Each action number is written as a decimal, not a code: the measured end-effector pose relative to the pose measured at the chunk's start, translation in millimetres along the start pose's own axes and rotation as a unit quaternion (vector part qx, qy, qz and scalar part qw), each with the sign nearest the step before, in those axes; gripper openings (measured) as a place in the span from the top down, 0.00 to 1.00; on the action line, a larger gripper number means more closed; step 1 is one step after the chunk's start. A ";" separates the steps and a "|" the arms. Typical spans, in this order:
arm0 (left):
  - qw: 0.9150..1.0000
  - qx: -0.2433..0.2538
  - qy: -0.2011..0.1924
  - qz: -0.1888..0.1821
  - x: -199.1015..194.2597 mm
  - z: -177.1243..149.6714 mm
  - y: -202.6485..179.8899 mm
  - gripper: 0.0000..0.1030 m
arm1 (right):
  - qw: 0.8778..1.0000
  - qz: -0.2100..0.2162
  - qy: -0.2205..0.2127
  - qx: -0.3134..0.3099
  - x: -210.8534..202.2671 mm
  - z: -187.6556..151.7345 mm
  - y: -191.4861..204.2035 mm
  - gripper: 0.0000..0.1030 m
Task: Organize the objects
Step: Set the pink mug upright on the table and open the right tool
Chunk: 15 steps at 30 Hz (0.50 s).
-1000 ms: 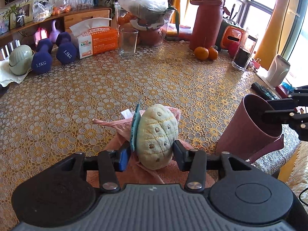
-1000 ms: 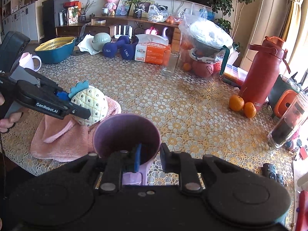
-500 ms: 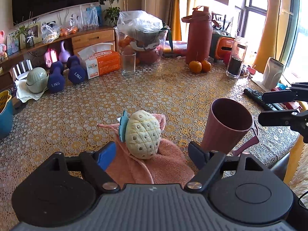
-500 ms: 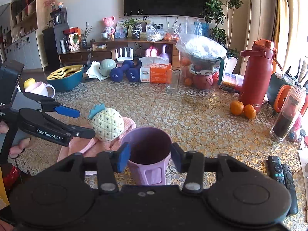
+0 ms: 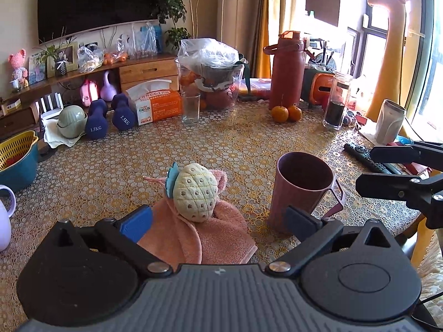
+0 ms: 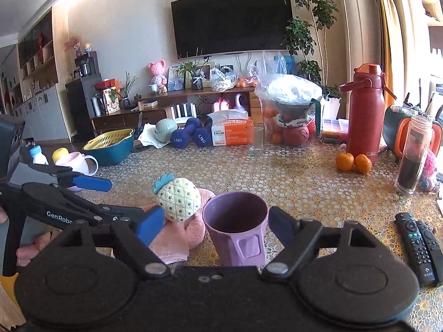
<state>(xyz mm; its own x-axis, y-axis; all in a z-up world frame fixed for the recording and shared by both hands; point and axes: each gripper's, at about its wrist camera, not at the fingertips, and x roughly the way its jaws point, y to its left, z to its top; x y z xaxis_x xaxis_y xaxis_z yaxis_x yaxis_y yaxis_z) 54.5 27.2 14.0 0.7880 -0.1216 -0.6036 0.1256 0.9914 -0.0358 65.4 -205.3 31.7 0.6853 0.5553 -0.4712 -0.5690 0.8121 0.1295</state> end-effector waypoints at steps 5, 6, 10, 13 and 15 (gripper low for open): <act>1.000 -0.001 -0.010 0.010 -8.3 -2.8 -6.0 0.00 | 1.000 0.002 -0.016 0.011 -7.6 -3.8 0.5 0.16; 1.000 0.002 -0.012 0.011 -9.9 -3.4 -7.3 0.00 | 1.000 0.002 -0.019 0.014 -9.1 -4.4 0.2 0.16; 1.000 0.012 -0.018 0.022 -14.1 -5.6 -14.9 0.00 | 0.999 -0.001 -0.026 0.022 -13.1 -5.6 -1.2 0.15; 1.000 0.015 -0.020 0.018 -15.6 -7.3 -18.5 0.00 | 0.999 -0.004 -0.025 0.022 -13.6 -7.0 -1.8 0.15; 0.999 0.017 -0.023 0.019 -16.8 -8.7 -20.8 0.00 | 0.999 -0.005 -0.025 0.022 -14.2 -8.1 -1.5 0.15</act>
<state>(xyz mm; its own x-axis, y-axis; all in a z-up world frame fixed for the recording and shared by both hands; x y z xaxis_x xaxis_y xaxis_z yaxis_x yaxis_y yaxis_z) 33.4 9.1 17.9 0.8198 -0.0863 -0.5661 0.1142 0.9934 0.0141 52.8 -215.9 31.1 0.7128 0.5549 -0.4291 -0.5429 0.8238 0.1634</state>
